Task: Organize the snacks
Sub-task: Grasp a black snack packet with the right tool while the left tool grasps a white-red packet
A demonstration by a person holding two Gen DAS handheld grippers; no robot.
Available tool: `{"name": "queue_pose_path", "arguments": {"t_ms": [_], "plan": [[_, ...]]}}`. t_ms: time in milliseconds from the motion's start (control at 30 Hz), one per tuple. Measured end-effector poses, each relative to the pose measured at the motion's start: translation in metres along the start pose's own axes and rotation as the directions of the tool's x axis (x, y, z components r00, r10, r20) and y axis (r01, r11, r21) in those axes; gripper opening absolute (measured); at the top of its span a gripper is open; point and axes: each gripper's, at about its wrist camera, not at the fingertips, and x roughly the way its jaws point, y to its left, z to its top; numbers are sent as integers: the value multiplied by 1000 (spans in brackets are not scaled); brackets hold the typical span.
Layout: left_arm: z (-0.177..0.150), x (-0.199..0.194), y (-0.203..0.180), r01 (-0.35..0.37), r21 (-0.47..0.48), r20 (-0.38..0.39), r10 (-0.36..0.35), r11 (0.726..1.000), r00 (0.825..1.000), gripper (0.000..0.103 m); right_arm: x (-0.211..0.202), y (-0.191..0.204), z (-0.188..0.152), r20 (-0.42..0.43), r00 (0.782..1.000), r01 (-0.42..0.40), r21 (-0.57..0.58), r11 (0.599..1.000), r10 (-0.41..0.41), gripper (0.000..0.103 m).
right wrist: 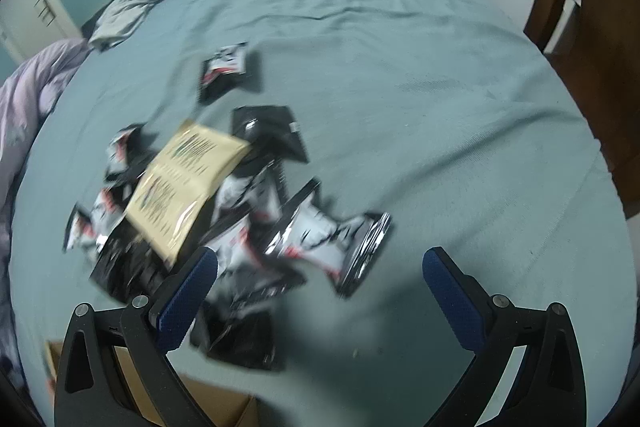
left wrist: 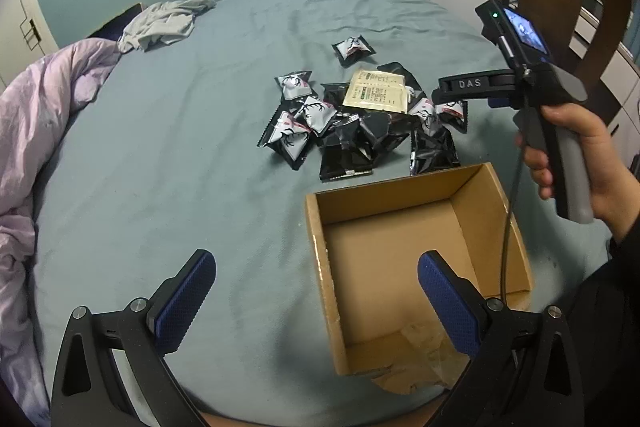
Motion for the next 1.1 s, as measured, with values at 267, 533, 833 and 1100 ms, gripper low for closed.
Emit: {"name": "queue_pose_path", "arguments": {"t_ms": [267,533,833,1100], "plan": [[4,2,6,10,-25,-2,-10,1000,1000,103,34,-16,13,-40,997,-62,115,991,67,86],[4,2,9,-4,-35,2,4,999,1000,103,33,-26,12,-46,992,-110,126,986,117,48],[1,-5,12,-54,-43,46,56,998,997,103,-15,-35,-4,71,982,-186,147,971,177,12],[10,-7,23,-80,-69,82,85,994,993,103,-74,-50,-31,172,954,-273,163,948,245,0]]}}
